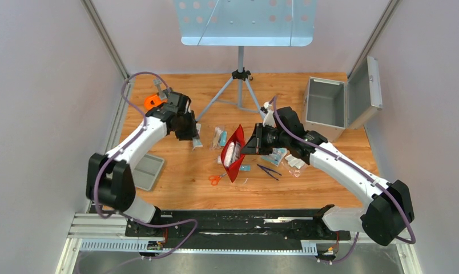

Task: Organize the medicine kit
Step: Pick up the medical item at the center of the board, then place the medical item at the medicine pouch.

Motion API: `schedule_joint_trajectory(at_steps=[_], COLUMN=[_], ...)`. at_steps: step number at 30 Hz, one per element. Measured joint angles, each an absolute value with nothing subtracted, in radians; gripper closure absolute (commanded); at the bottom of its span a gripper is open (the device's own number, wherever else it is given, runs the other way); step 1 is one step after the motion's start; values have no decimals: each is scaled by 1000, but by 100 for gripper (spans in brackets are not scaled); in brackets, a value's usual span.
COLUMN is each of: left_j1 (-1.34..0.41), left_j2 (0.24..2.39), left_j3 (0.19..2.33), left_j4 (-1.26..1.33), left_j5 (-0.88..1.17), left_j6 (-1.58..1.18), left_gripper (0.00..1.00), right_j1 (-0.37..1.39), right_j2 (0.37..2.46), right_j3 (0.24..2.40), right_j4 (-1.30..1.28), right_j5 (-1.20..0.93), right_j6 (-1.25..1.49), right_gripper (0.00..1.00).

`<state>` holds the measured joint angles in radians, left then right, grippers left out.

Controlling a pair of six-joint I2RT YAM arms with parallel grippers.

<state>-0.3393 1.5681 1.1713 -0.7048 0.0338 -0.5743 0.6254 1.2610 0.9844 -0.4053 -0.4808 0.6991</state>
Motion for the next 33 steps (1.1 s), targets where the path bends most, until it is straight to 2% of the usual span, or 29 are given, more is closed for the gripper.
schedule_joint_trajectory(at_steps=[5,11,20,33], left_j1=[-341,-378,-559,-581], left_j2=[1369,1263,1301,1335], left_j3=[1214,1264,1249,1090], left_j4=[-682,-607,-543,-323], left_j5=[226,451,636,716], left_j6=[-530,-541,-602,-780], left_gripper=[58,57,57,57], right_j1=[627,627,628,641], right_j2=[1284,1300,1303,1303], right_j3=[984,984,995,1023], right_j4=[-401,-399,-399,-395], right_j5=[-481,-481,-480,-480], right_j6=[699,701,705,706], right_gripper=[100,100,100,100])
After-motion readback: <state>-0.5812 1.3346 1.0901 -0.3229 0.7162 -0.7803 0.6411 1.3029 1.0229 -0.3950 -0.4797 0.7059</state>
